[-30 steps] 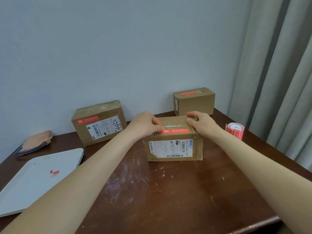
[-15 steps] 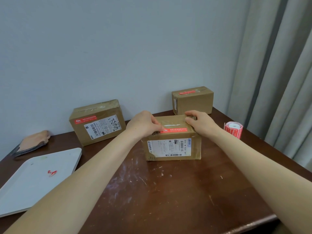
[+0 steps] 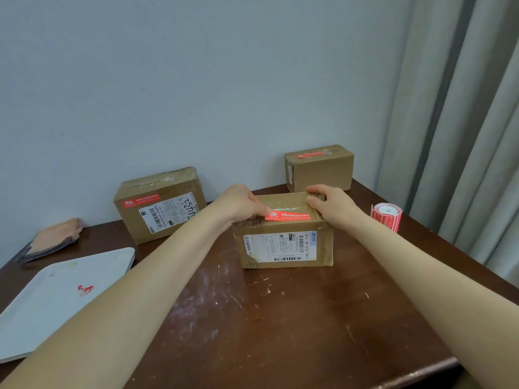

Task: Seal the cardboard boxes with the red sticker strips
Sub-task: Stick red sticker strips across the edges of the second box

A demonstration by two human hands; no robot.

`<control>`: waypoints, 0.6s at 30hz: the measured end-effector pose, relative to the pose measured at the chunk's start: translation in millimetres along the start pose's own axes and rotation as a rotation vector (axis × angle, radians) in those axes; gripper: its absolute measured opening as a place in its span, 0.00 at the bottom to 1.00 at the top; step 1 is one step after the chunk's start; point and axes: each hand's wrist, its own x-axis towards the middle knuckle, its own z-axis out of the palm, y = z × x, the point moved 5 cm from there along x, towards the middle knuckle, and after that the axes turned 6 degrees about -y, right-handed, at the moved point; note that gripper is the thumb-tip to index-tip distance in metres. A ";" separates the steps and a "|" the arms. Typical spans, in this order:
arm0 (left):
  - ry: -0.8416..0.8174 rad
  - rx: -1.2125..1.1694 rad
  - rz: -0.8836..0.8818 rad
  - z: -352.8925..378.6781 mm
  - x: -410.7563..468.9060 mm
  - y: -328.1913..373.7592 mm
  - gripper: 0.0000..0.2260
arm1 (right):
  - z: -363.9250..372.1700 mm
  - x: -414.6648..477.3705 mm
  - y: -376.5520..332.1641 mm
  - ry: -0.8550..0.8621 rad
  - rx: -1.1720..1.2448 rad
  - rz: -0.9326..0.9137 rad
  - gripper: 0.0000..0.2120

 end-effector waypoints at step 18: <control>-0.046 -0.087 0.007 -1.2 -2.2 -0.6 0.10 | -0.2 -0.5 -2.0 -0.012 -0.010 -0.003 0.19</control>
